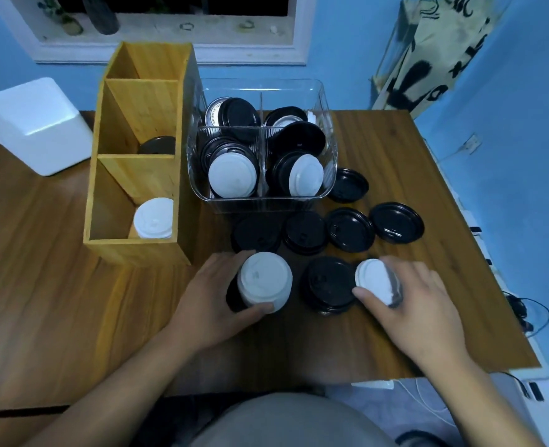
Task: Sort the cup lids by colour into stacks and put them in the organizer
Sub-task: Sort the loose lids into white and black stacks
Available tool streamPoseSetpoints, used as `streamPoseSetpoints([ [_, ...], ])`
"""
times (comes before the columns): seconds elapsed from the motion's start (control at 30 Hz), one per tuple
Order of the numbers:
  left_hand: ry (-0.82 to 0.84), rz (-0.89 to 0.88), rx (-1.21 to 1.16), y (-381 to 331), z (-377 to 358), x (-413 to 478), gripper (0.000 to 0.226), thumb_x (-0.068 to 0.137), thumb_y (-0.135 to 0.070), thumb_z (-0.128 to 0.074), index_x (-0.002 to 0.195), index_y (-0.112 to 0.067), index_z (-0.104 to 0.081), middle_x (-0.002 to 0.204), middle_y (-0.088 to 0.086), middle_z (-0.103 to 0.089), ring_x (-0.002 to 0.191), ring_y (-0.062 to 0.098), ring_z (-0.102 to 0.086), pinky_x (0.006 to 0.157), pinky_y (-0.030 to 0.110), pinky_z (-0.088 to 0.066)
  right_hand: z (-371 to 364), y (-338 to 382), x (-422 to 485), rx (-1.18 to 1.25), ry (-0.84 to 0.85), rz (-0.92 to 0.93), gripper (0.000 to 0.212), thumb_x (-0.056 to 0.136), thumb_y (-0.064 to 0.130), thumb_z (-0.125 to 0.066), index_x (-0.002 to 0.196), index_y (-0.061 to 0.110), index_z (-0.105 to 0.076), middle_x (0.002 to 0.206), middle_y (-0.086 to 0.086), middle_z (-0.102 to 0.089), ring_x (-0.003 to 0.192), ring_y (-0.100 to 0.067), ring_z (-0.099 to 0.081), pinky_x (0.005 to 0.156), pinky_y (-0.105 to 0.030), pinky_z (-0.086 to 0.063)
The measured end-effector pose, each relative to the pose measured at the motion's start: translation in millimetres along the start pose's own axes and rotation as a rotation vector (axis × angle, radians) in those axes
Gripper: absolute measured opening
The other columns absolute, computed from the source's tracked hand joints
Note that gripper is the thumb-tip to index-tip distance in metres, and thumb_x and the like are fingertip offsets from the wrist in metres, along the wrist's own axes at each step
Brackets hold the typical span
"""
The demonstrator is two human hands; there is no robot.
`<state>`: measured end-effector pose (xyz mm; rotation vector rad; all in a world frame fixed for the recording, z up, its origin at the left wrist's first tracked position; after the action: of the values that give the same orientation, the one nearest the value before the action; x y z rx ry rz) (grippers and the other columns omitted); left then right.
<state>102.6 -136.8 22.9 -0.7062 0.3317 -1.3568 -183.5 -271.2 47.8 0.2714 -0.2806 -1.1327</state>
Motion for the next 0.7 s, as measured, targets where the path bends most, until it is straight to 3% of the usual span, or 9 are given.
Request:
streamPoseSetpoints([
  [0.17,0.002,-0.015,0.008,0,-1,0,0.083,0.077,-0.073,-0.068,0.143,-0.026,-0.050,0.129,-0.011,-0.058,0.123,0.006,-0.049,0.098,0.017,-0.038,-4,-6,-15,-0.161,0.009,-0.112,0.079,0.082,0.080,-0.047,0.137,0.023,-0.052,0.118,-0.008,-0.057,0.103,-0.031,-0.055,0.068,-0.041,-0.055],
  [0.27,0.009,-0.018,0.021,1,-2,0,0.086,0.077,-0.076,-0.065,0.143,-0.023,-0.051,0.131,-0.008,-0.059,0.123,0.008,-0.048,0.098,0.019,-0.038,2,-13,-20,-0.105,0.095,-0.129,0.071,0.091,0.073,-0.040,0.148,0.029,-0.042,0.135,-0.003,-0.046,0.121,-0.028,-0.047,0.084,-0.044,-0.053],
  [0.33,0.015,-0.022,0.032,2,-4,0,0.087,0.077,-0.077,-0.064,0.143,-0.022,-0.050,0.132,-0.007,-0.059,0.124,0.009,-0.049,0.098,0.020,-0.038,10,-16,-15,0.057,0.187,0.004,0.060,0.095,0.053,-0.053,0.151,0.035,-0.037,0.152,0.010,-0.035,0.139,-0.018,-0.029,0.108,-0.043,-0.040],
  [0.37,0.018,-0.025,0.036,3,-4,0,0.087,0.077,-0.077,-0.064,0.143,-0.022,-0.050,0.132,-0.007,-0.058,0.124,0.010,-0.049,0.099,0.021,-0.038,12,-17,-11,0.117,0.277,0.078,0.065,0.093,0.037,-0.065,0.151,0.038,-0.036,0.157,0.018,-0.027,0.145,-0.012,-0.020,0.116,-0.041,-0.029],
  [0.47,0.021,-0.035,0.034,4,-5,0,0.086,0.078,-0.076,-0.066,0.144,-0.023,-0.049,0.133,-0.007,-0.058,0.124,0.010,-0.049,0.100,0.024,-0.041,2,-18,-4,0.127,0.527,0.227,0.090,0.079,0.006,-0.076,0.149,0.045,-0.036,0.159,0.026,-0.021,0.148,-0.004,-0.013,0.120,-0.033,-0.016],
  [0.57,0.030,-0.048,0.029,4,-7,0,0.086,0.078,-0.074,-0.068,0.145,-0.023,-0.048,0.134,-0.008,-0.057,0.124,0.010,-0.049,0.100,0.024,-0.042,-5,-20,3,0.025,0.518,0.269,0.080,0.080,0.015,-0.080,0.146,0.042,-0.044,0.151,0.021,-0.035,0.142,-0.006,-0.024,0.118,-0.025,-0.020],
  [0.7,0.028,-0.056,0.028,2,-6,-1,0.087,0.077,-0.072,-0.071,0.145,-0.023,-0.048,0.133,-0.008,-0.057,0.123,0.006,-0.047,0.099,0.021,-0.040,-1,-22,4,-0.028,0.423,0.206,0.074,0.075,0.042,-0.085,0.141,0.039,-0.051,0.134,0.017,-0.049,0.124,-0.013,-0.043,0.108,-0.030,-0.036],
])
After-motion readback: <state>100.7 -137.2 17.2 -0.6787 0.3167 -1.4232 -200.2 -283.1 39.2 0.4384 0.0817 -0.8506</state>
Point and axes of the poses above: each hand's wrist, its own x-axis towards the middle knuckle, its own z-axis out of the back of the hand, y = z × x, the point moved 6 cm from there along x, towards the middle knuckle
